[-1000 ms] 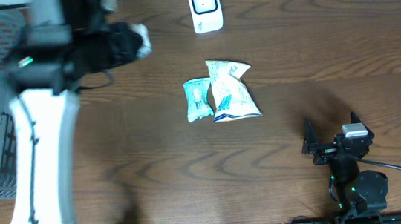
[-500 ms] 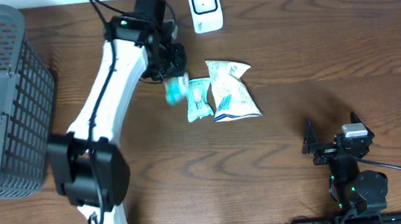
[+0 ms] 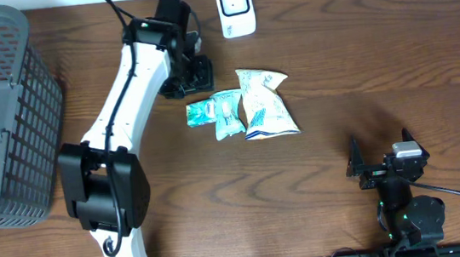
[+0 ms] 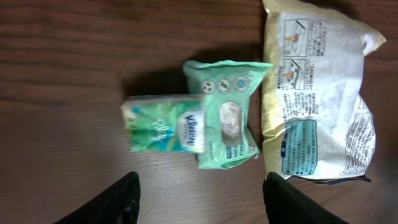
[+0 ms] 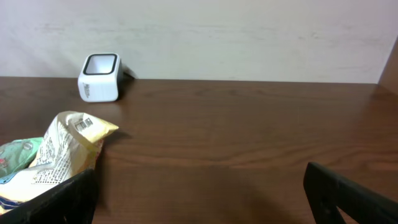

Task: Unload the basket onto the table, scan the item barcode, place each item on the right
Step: 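Carry the green tissue pack with the left gripper and release it beside the wipes, then swing the open left gripper back over the grey basket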

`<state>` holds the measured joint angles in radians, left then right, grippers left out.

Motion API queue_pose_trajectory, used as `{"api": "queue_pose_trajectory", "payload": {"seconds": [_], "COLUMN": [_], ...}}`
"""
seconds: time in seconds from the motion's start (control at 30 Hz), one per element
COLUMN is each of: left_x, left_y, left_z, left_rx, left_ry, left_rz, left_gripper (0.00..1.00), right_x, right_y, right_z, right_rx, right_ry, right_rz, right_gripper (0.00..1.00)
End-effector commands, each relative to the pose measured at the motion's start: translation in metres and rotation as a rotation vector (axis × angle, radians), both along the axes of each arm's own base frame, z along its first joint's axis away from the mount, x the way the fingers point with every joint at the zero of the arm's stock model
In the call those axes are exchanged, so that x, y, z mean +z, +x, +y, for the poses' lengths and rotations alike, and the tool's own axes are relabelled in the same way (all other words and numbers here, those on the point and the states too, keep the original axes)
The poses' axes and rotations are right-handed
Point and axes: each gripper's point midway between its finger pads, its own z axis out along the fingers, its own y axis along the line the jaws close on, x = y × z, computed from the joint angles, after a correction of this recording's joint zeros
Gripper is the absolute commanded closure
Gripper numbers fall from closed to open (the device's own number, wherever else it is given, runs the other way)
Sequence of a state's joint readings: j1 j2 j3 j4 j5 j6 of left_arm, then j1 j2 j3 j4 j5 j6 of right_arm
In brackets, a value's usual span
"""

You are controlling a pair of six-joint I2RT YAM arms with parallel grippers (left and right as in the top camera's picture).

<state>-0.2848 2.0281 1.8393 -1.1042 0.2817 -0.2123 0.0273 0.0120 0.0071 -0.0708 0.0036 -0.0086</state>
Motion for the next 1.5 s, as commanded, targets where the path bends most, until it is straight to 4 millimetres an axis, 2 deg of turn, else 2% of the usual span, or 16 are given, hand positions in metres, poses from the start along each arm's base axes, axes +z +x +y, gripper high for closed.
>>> {"api": "queue_pose_trajectory", "payload": {"seconds": [0.0,0.2,0.3,0.4,0.57,0.67,0.77,0.87,1.0,1.13,1.37,1.47], "left_x": [0.037,0.092,0.119,0.141,0.155,0.152,0.149,0.147,0.146,0.147,0.16,0.163], "left_y": [0.004,0.0,-0.008,-0.021,-0.042,-0.052,-0.059,-0.064,-0.065,-0.065,-0.066,-0.067], "left_z": [0.023,0.067,0.088,0.109,0.142,0.162,0.171,0.176,0.176,0.173,0.123,0.116], "left_rx": [0.05,0.149,0.2,0.251,0.334,0.381,0.407,0.421,0.421,0.398,0.087,0.035], "left_ry": [-0.006,-0.028,-0.034,-0.033,0.01,0.068,0.085,0.088,0.089,0.078,-0.146,-0.18], "left_rz": [-0.08,-0.198,-0.259,-0.296,-0.299,-0.273,-0.241,-0.224,-0.216,-0.218,-0.275,-0.287], "left_gripper": [0.37,0.33,0.32,0.27,0.26,0.26,0.26,0.25,0.01,0.02,0.02,0.02], "right_x": [-0.001,-0.001,-0.001,-0.001,-0.001,-0.001,-0.001,-0.001,-0.001,-0.001,-0.001,-0.001], "right_y": [0.0,0.0,0.0,0.0,0.0,0.0,0.0,0.0,0.0,0.0,0.0,0.0], "right_z": [0.0,0.0,0.0,0.0,0.0,0.0,0.0,0.0,0.0,0.0,0.0,0.0], "right_rx": [0.0,0.0,0.0,0.0,0.0,0.0,0.0,0.0,0.0,0.0,0.0,0.0], "right_ry": [-0.008,-0.008,-0.008,-0.008,-0.008,-0.008,-0.008,-0.008,-0.008,-0.008,-0.008,-0.008], "right_rz": [0.0,0.0,0.0,0.0,0.0,0.0,0.0,0.0,0.0,0.0,0.0,0.0], "right_gripper": [0.01,0.01,0.01,0.01,0.01,0.01,0.01,0.01,0.01,0.01,0.01,0.01]}}
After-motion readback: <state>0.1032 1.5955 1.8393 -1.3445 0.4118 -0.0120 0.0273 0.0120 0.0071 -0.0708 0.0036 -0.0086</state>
